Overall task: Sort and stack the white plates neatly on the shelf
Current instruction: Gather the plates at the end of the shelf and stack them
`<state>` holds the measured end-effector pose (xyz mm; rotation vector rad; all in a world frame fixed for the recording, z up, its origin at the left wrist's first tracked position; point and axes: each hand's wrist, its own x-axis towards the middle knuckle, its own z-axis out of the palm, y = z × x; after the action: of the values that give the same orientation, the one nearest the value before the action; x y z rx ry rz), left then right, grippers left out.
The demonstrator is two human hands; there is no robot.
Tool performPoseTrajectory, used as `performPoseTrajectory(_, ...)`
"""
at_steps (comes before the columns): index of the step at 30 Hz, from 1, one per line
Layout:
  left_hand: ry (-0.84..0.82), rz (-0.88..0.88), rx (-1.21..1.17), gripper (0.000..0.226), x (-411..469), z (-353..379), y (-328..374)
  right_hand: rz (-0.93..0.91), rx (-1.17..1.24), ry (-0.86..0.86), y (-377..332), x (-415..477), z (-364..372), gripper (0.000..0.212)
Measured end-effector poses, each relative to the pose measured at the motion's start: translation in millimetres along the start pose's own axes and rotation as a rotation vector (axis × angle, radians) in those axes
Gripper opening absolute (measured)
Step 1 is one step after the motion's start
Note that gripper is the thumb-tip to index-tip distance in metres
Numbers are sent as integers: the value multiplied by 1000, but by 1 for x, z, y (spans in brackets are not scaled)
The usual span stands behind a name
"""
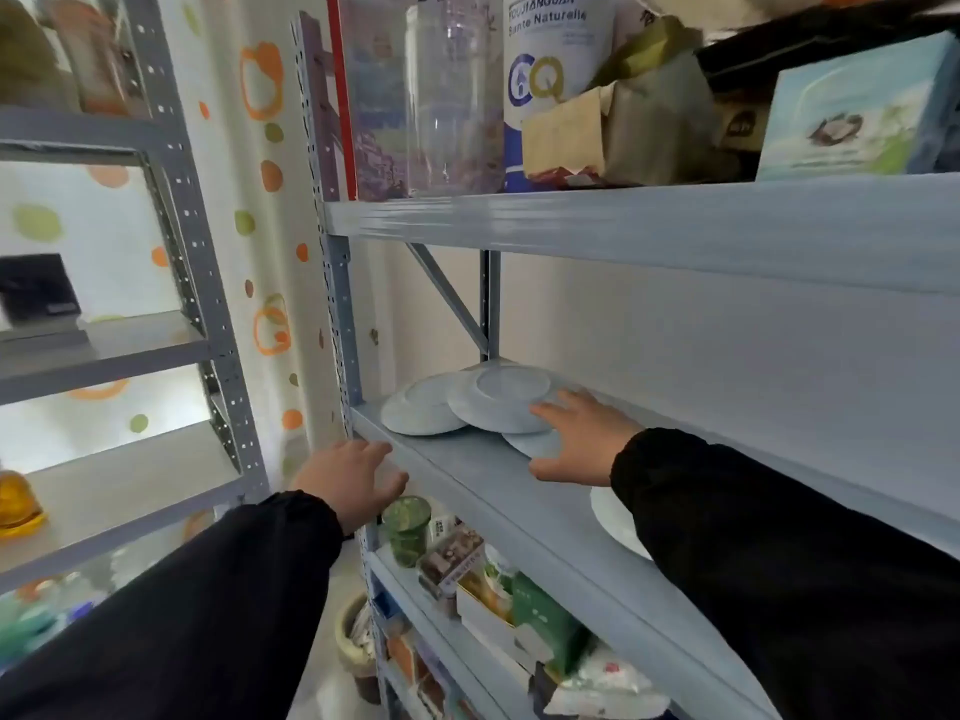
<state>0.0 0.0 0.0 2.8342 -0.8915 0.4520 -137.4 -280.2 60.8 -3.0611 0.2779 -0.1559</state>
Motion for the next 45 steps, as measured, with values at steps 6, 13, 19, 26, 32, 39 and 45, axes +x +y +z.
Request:
performPoseTrajectory(6,-19,-27,-38,66,44,15,-32,10,-47,-19,-9,52,17,89)
performPoseTrajectory(13,-22,69,-76,65,111,36,-60,90,-94,-11,-27,107,30,99)
performPoseTrajectory(19,-31,181,-145,67,167,55,-79,232,-113,27,-37,145,45,110)
performPoseTrajectory(26,-126,348,-181,74,192,81,-72,450,-164,16,-21,132,77,83)
performPoseTrajectory(32,-166,430,-116,103,205,88,-50,602,-217,-49,1,91,81,82)
performPoseTrajectory(39,-124,525,75,83,211,69,-33,618,-220,-43,5,81,83,83)
performPoseTrajectory(45,-125,573,189,60,205,58,-25,604,-185,-19,9,75,80,78)
